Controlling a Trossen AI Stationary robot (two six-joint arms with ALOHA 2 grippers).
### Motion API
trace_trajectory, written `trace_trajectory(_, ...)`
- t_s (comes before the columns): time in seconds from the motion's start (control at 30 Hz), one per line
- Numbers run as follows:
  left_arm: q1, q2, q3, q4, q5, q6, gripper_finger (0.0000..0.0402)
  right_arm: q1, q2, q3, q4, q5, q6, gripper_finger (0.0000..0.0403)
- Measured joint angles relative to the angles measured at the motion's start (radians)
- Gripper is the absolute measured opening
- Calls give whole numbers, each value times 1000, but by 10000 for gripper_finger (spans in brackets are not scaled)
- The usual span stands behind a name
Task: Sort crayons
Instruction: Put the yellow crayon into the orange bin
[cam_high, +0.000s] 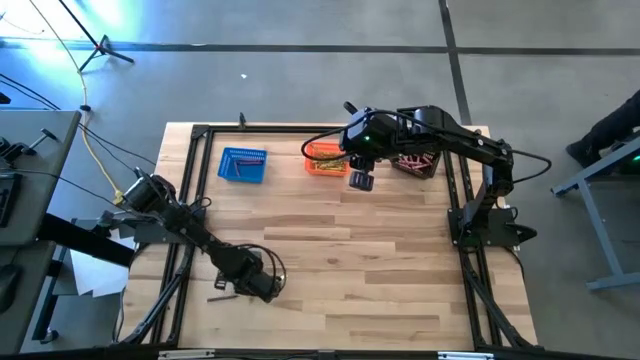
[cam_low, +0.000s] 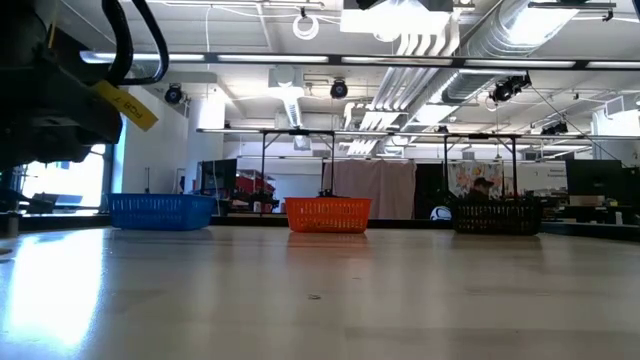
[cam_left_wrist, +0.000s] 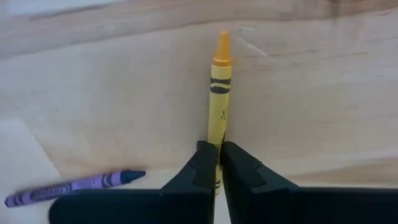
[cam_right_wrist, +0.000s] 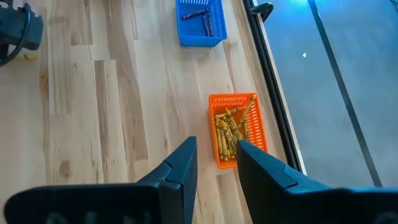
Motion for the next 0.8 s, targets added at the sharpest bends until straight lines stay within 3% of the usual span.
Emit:
trace_trajectory(0.2, 2, -8, -3, 0, -17, 87, 2, 0, 0, 0, 1, 8, 10, 99)
trace_trajectory(0.3, 2, -33, -6, -3, -76, 177, 3, 0, 0, 0, 2, 12, 33, 99)
trace_trajectory(0.5, 42, -113, -12, -5, -388, 406, 1, 0, 0, 0, 3, 12, 32, 99)
trace_trajectory(0.67, 138, -207, -8, 42, -605, 719, 0, 0, 0, 0, 3, 12, 31, 99)
trace_trajectory(0.8, 244, -275, -8, 132, -687, 1018, 0, 0, 0, 0, 4, 12, 31, 99)
